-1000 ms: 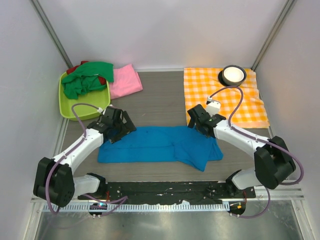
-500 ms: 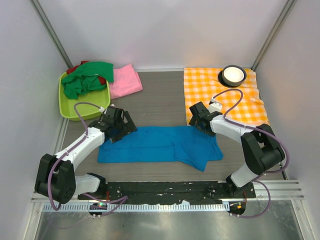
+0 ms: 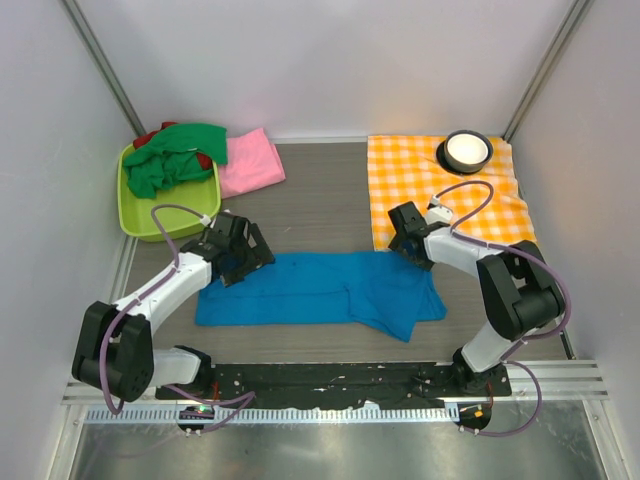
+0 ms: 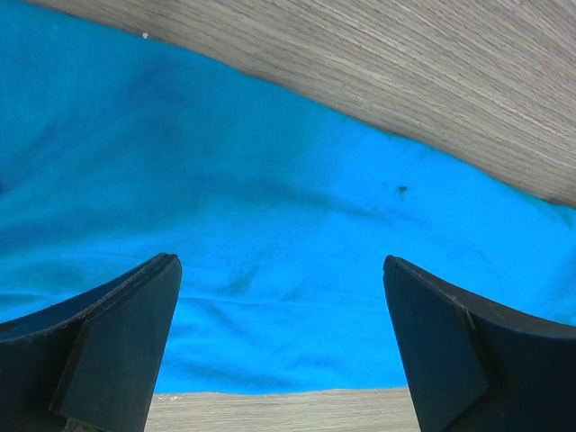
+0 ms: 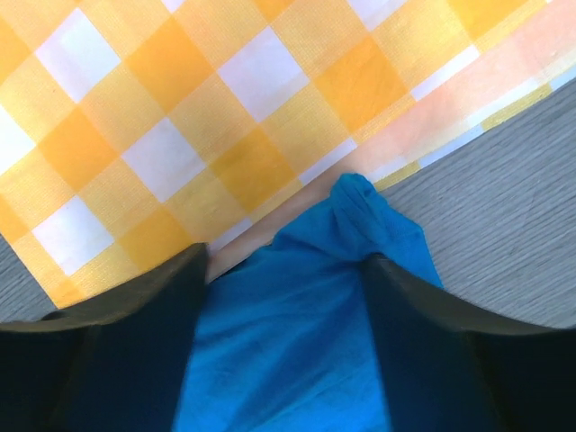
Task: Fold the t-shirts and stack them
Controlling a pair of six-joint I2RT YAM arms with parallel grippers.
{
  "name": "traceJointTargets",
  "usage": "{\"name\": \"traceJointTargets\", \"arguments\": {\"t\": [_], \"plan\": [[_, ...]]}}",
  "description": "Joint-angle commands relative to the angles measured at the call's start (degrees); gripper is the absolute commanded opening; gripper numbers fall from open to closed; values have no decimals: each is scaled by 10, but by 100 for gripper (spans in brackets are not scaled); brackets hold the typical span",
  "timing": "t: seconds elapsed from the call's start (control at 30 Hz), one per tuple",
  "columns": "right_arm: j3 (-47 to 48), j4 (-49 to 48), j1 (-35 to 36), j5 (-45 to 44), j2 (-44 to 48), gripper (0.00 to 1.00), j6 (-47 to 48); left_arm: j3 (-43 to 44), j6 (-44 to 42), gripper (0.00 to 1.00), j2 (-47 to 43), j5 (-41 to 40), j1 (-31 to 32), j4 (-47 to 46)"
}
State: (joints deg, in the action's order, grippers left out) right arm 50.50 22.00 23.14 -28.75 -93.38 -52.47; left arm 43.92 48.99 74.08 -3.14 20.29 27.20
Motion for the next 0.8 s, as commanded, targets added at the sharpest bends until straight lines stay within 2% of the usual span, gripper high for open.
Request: {"name": "traceJointTargets", "arguments": {"t": [0.0, 0.07, 0.23, 0.33, 0.37, 0.4, 0.63, 0.77], "plan": [[-15, -20, -1, 1, 8, 62, -3, 19, -8, 100, 0, 3, 2, -16], [-22, -20, 0, -1, 21, 46, -4, 19, -7, 100, 4, 2, 2, -17], [-25, 14, 2, -27, 58, 30, -3, 19, -7, 100, 4, 1, 2, -16], [-29, 36, 11, -40, 106, 15, -5, 19, -8, 100, 2, 1, 2, -16], [-29, 43, 15, -44, 116, 7, -6, 19, -8, 100, 2, 1, 2, -16], [-27, 56, 22, -46, 139, 2, -5, 18, -8, 100, 0, 0, 3, -15], [30, 105, 63, -86, 197, 1, 3, 22, -8, 100, -7, -5, 2, -11], [70, 94, 66, -88, 174, 1, 24, 24, -2, 100, -17, -13, 2, -6]]}}
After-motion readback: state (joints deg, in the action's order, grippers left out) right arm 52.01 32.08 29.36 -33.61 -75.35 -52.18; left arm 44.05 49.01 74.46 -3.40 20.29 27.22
